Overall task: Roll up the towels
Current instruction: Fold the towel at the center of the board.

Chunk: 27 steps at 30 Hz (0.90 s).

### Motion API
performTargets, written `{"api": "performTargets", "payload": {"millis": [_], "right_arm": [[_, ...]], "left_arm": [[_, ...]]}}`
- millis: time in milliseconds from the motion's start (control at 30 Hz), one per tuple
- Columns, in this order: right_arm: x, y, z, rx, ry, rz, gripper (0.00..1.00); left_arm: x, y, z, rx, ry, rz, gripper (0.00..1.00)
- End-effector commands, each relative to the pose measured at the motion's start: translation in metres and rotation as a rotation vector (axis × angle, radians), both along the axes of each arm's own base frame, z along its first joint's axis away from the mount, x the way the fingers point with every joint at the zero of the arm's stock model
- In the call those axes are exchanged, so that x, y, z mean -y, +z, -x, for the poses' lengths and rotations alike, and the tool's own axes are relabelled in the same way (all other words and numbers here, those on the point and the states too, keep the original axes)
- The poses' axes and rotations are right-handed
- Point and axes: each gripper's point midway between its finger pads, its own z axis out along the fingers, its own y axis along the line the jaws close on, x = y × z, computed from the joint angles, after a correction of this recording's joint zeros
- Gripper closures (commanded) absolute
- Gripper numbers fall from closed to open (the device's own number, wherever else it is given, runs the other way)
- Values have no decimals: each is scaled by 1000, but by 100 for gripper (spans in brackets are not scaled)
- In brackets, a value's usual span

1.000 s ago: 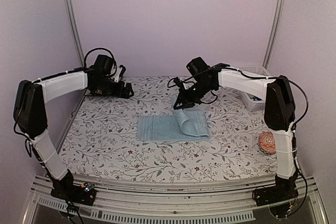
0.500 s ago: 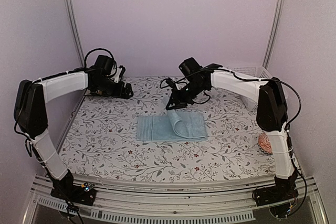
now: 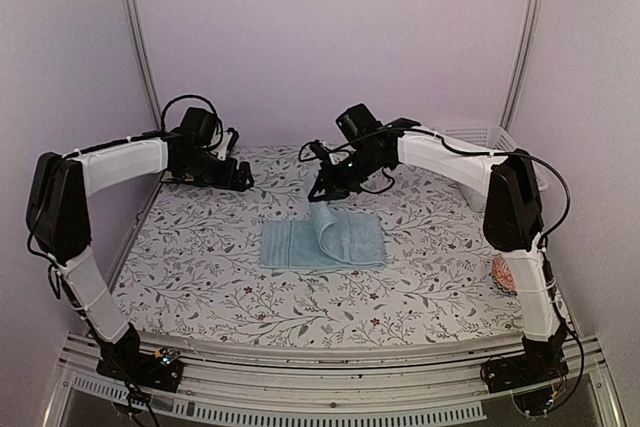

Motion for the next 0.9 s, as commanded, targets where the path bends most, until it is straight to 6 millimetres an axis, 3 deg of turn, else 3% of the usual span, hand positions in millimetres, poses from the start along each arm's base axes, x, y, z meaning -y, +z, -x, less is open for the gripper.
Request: {"api": "performTargets", "payload": {"millis": [0,33,100,400,867], "right_arm": [[-10,-16,1,-15,22,-3,98],[-11,-16,2,-14,27,-3,98],[-13,-39,5,-38,39,27,98],[-25,-55,9,-56,75,22,98],[-44,-43,16,-58,126,-46,98]], "left_arm": [[0,0,1,-3,5,11,3],[-1,0,1,-4,5,11,3],[0,-1,2,-6,4,12,3],[-1,-5,2,-14,7,8,3],[1,-9,2,-27,9,20,3]]}}
